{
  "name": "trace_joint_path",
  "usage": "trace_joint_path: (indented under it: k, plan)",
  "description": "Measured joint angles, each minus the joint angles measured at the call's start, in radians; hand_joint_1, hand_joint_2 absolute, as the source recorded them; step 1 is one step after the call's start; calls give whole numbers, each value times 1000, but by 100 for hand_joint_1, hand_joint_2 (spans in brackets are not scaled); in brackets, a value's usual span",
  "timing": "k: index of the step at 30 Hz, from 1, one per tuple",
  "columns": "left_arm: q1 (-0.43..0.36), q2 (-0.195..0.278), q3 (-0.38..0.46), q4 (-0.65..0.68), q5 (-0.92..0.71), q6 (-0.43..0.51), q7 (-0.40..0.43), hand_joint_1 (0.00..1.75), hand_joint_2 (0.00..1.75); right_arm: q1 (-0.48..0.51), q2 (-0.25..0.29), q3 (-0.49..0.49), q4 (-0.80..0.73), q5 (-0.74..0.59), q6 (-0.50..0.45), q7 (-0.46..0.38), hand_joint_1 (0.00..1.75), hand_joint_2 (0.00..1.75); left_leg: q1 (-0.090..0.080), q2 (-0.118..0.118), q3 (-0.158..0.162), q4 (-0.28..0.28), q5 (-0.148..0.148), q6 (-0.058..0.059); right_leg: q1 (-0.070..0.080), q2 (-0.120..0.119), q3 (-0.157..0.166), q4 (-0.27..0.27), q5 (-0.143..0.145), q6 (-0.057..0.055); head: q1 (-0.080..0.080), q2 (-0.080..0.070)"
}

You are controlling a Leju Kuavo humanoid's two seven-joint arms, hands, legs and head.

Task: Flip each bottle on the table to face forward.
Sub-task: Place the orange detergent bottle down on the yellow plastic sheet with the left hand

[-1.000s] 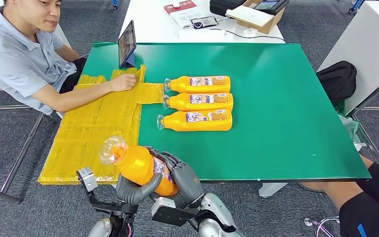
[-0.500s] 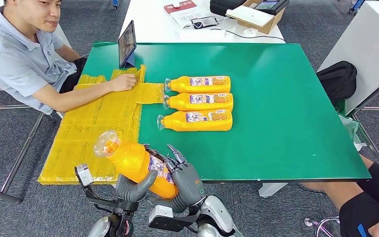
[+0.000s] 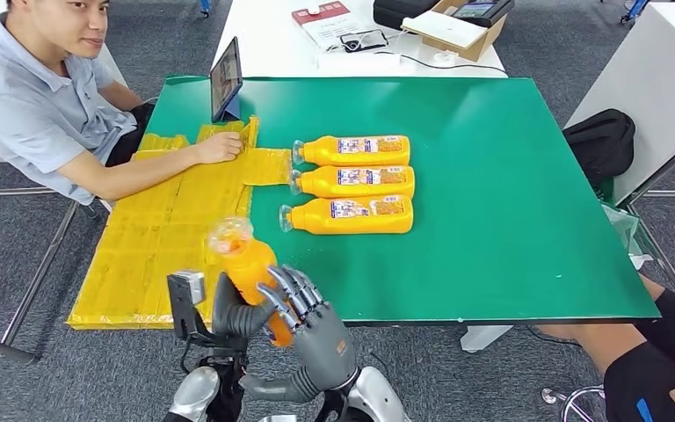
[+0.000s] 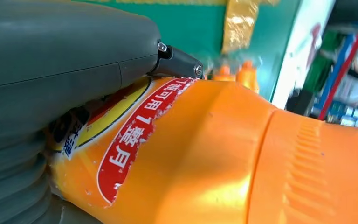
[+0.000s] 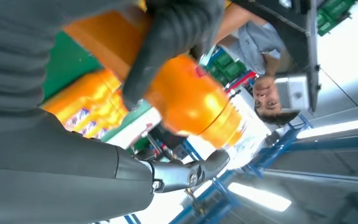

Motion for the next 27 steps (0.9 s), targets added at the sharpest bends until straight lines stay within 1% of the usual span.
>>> trace_joint_path:
  k: [3,5,7,13,18,21,23,25,27]
  plan:
    - [-1,4,-7,1,-118,-40,13,175,175,1,0,0,-9,-83,39,-35,0,175,0,0,0,0,0,0,0,0,0,0,0,0,0,0]
    - [-1,4,-8,0,-154,-65,20,175,175,2,0,-3,-15,-109,64,-50,0,175,0,0,0,0,0,0,0,0,0,0,0,0,0,0]
    - [-2,4,-7,-3,-180,-64,19,175,175,3,0,-7,-19,-119,80,-59,0,175,0,0,0,0,0,0,0,0,0,0,0,0,0,0]
    - [-10,9,-2,-32,-338,40,4,175,175,9,0,-17,-38,-124,103,-77,0,175,0,0,0,0,0,0,0,0,0,0,0,0,0,0]
    - [-27,18,7,-72,-410,75,4,175,175,11,0,-26,-55,-123,113,-81,0,175,0,0,-1,0,0,0,0,0,-1,0,0,0,0,0]
    - [-38,27,10,-105,-507,111,11,175,175,17,0,-33,-69,-122,121,-94,0,175,0,0,-1,0,0,0,0,0,-1,0,0,0,0,0]
    - [-56,36,11,-125,-600,124,47,175,175,22,0,-36,-82,-120,128,-109,0,175,0,0,-1,0,0,0,0,0,-1,0,0,0,0,0]
    - [-84,46,13,-129,-704,125,109,175,175,25,0,-37,-95,-115,134,-119,0,175,0,0,-1,0,0,0,0,0,-1,0,0,0,0,0]
    - [-127,57,16,-101,-832,127,187,175,175,26,0,-37,-106,-109,142,-123,0,175,0,0,-1,0,1,0,0,0,-1,0,0,0,0,0]
